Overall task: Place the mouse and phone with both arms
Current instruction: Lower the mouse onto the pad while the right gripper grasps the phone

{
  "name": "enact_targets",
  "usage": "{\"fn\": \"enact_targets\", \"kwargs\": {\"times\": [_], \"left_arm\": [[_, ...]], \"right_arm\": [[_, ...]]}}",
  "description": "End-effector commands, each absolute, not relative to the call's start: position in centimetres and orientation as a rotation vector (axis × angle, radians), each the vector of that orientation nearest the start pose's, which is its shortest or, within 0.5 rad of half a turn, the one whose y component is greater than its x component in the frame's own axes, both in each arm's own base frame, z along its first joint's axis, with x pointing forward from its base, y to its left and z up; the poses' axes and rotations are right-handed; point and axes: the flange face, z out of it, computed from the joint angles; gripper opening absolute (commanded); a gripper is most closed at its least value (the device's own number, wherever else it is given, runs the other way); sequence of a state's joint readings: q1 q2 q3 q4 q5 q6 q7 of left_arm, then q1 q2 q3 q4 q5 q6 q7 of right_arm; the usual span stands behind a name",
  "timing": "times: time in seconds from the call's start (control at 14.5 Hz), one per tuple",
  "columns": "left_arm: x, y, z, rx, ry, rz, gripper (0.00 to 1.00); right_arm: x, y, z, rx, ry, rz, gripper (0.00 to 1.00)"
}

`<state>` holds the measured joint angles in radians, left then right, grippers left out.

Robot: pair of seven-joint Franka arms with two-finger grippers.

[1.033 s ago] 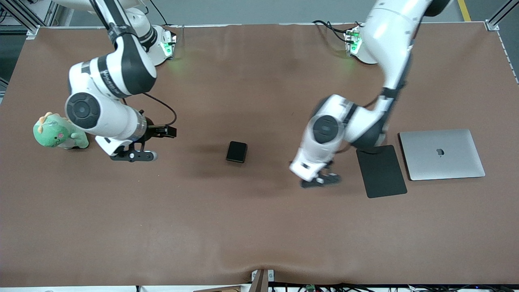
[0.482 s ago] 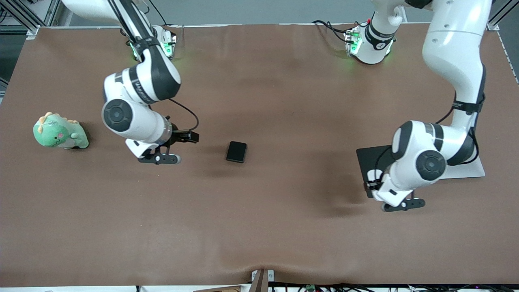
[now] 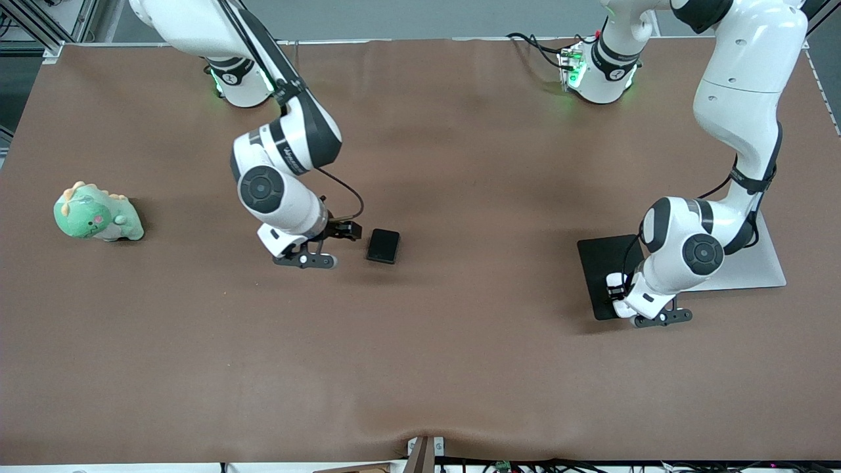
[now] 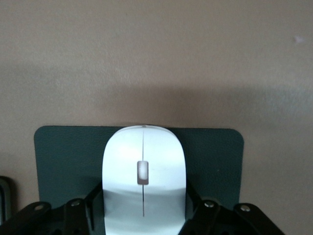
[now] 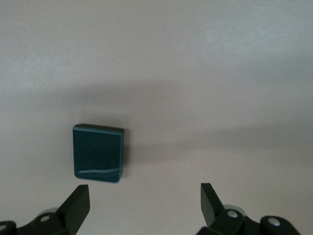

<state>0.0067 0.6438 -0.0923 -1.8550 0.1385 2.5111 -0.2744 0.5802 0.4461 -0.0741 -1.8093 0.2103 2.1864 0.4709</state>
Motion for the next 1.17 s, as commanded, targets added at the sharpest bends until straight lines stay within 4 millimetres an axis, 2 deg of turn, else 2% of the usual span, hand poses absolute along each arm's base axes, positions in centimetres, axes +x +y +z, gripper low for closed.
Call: {"fn": "enact_targets", "kwargs": {"times": [0.0, 0.34, 0.55, 0.62, 0.83, 1.1], "left_arm": [[62.6, -5.0, 19.4, -3.092, -0.109, -0.061, 0.00], [62.9, -5.4, 22.2, -3.090, -0.098, -0.114, 0.00], [62.2, -5.2, 21.1, -3.089, -0.073, -0.078, 0.00], [61.8, -4.5, 20.6, -3.090, -0.061, -0.065, 0.00], [60.7, -4.8, 19.2, -3.092, -0.043, -0.022, 0.00], [60.2, -5.1, 18.7, -3.091, -0.025, -0.004, 0.01]], "right_arm": [[55.1, 34.0, 27.3, -3.039, 0.133, 0.164, 1.00], [54.5, 36.6, 23.8, -3.040, 0.186, 0.108, 1.00], [54.2, 38.3, 21.8, -3.041, 0.201, 0.087, 1.00], [54.3, 38.7, 21.5, -3.041, 0.219, 0.088, 1.00], [54.4, 39.6, 20.9, -3.037, 0.220, 0.071, 1.00], [53.9, 40.4, 19.4, -3.033, 0.224, 0.042, 1.00]]}}
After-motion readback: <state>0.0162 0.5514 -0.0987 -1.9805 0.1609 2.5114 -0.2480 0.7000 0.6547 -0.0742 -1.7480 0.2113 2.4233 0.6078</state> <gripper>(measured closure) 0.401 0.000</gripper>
